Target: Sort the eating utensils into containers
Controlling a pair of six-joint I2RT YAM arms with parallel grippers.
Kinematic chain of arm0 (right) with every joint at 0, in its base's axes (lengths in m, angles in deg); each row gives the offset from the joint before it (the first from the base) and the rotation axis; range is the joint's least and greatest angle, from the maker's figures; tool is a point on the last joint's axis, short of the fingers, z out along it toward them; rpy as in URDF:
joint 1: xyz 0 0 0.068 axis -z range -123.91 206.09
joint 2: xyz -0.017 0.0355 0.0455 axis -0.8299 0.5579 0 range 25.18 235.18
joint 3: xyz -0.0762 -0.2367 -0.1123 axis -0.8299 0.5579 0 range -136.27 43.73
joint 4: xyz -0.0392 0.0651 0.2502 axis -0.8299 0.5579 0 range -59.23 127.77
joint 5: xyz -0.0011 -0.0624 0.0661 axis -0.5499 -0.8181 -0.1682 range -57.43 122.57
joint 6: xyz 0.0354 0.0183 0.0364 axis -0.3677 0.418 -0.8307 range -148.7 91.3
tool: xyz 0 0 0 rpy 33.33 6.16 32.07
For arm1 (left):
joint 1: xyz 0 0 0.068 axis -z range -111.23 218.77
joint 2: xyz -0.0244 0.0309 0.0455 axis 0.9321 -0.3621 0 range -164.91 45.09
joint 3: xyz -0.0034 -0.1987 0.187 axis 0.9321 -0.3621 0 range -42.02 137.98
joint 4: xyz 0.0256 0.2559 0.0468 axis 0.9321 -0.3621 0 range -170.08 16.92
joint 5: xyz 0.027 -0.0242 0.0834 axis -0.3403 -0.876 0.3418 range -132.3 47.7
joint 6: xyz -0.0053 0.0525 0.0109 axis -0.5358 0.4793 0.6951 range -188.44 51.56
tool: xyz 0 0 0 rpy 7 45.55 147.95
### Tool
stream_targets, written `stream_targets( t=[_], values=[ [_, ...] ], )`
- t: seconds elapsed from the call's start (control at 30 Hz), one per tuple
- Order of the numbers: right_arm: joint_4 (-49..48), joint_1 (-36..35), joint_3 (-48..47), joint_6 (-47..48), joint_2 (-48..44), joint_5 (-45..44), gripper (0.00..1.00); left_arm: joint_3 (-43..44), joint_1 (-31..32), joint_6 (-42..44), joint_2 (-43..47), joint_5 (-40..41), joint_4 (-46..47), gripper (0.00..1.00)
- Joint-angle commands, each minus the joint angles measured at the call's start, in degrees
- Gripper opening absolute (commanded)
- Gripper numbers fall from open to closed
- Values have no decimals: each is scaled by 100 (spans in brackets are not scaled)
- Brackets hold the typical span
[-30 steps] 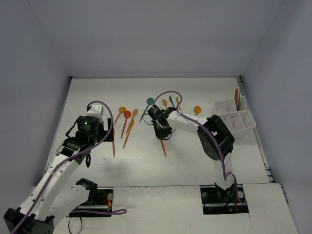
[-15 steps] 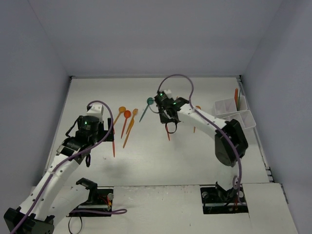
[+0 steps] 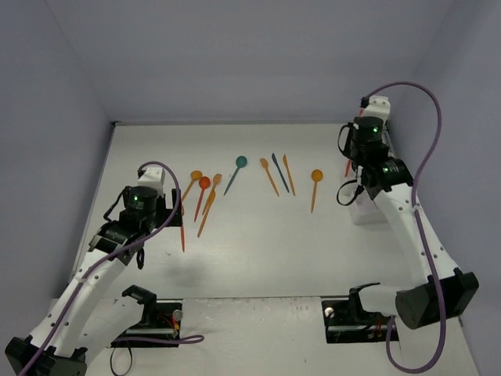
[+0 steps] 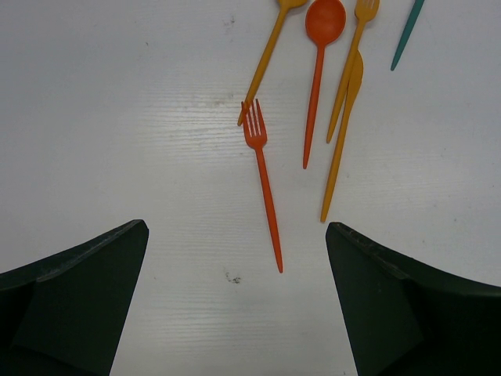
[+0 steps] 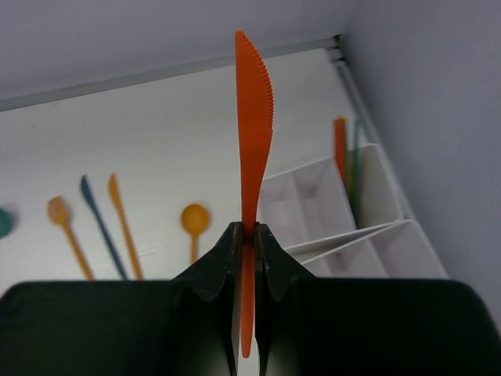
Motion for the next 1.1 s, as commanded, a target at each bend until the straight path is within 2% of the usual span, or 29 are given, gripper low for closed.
stream_targets(
  t=[0.0, 0.17, 0.3, 0.63, 1.07],
  values=[
    [-1439, 837, 579, 742, -385, -41, 0, 11, -27, 3, 179, -6, 276, 97],
    [-2031, 1623, 923, 1156, -385, 93, 0, -16, -27, 3, 319, 33, 280, 97],
    [-2530, 1991, 1196, 1424, -286, 134, 0, -16, -27, 12, 337, 42, 272, 97],
    [-3150, 2287, 1667, 1549, 220, 49, 0, 2, -27, 21, 190, 34, 279, 97],
    [-3828, 2423, 2437, 1544, 413, -2, 0, 11, -27, 21, 112, 36, 274, 97]
  ],
)
